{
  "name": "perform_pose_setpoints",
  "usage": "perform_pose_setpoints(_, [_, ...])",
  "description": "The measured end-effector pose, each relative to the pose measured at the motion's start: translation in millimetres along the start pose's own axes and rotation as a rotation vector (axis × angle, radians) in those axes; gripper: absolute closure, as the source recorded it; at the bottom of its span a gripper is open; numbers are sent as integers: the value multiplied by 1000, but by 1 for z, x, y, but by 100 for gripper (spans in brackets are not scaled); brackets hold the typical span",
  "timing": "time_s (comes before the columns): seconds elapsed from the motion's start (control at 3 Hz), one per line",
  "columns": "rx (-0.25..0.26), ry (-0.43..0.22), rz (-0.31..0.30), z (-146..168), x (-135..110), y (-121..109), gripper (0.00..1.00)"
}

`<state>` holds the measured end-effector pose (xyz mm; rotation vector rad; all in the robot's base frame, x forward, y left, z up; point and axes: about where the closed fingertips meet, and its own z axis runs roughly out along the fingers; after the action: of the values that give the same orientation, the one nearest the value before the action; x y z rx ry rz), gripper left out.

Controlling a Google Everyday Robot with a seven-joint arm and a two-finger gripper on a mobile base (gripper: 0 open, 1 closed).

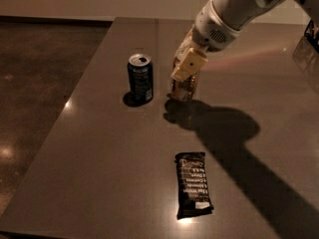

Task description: Move orange can near pepsi can

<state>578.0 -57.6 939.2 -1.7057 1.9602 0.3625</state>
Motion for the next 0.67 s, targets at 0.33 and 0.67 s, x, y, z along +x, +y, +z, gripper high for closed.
perform_pose_setpoints(0.33, [-25,-1,-26,19,-15,4,82])
perform_pose_setpoints(0.67, [-29,9,-44,31,-23,7,59])
